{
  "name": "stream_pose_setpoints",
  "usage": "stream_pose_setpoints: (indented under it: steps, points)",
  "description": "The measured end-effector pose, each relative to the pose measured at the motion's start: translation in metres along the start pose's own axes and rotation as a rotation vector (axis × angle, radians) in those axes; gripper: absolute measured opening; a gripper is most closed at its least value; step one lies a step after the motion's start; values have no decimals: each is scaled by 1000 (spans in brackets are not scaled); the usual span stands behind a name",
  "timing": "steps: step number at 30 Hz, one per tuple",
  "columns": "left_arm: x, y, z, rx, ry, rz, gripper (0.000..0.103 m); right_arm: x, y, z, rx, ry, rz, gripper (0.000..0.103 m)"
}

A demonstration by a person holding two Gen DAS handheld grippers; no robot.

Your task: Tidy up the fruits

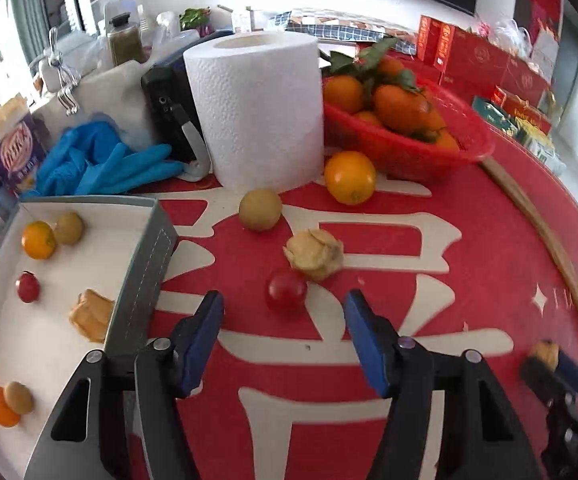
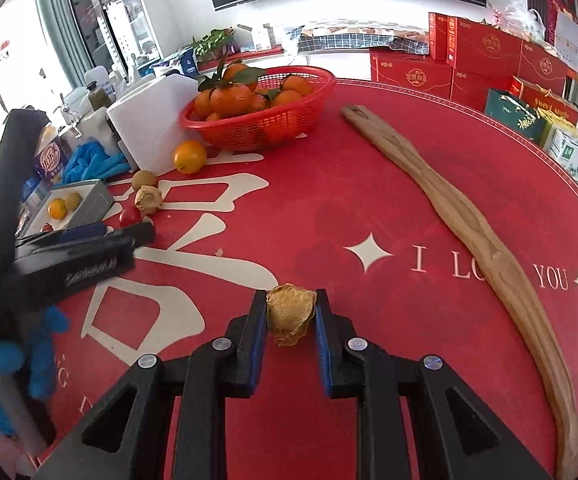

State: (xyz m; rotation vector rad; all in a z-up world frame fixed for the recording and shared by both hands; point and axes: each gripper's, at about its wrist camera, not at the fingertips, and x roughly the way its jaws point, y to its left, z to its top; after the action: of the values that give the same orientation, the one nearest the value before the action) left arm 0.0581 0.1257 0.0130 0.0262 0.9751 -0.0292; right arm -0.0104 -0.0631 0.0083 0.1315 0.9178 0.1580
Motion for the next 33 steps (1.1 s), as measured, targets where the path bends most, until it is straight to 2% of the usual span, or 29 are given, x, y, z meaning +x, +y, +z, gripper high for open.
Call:
stream_pose_setpoints:
  steps: [1,2,3,6,11,12,14,15,16,17,18,21,22,25,27,33]
  points:
    - [0,1,1,-8,-6,-7,47,0,0,0,-1,0,-3,23]
    - [0,1,2,-4,-12,-4,40,0,0,1,-9,1,-20,23]
    - [-1,-1,1,9,-16,-5,23,0,-1,1,-18,1,-40,23]
    - [-9,-4,-11,25,-24,2,22,0,-3,1,-31,-4,-92,23]
    - [-39,-7,-58,28,-46,-17,23,-5,-8,-5,-62,-11,-162,23]
    - [-44,-6,-64,24,-56,-11,28,-5,-8,-5,-67,-12,-166,23]
    - [-45,-4,-67,20,-58,-19,51,-5,-7,-5,-83,-13,-175,28]
    - [-44,-2,-67,16,-51,-23,71,-5,-6,-6,-88,-14,-187,39]
    - [-40,0,-64,4,-45,-21,76,-3,-6,-6,-89,-9,-187,52]
    - [-39,2,-63,-8,-46,-21,77,-1,-6,-6,-89,8,-178,85]
    - [-38,3,-61,-7,-48,-20,79,0,-7,-7,-87,15,-173,94]
    - [-33,-5,-57,3,-45,-23,85,1,-11,-7,-72,20,-168,94]
    - [-32,-7,-56,8,-42,-23,88,3,-11,-7,-73,31,-165,102]
    - [-29,-8,-55,8,-35,-28,94,5,-8,-7,-87,41,-162,103]
    - [-25,-10,-55,13,-12,-31,103,5,-8,-7,-86,41,-162,103]
    - [-26,-10,-56,16,-15,-30,103,6,-7,-7,-84,41,-163,103]
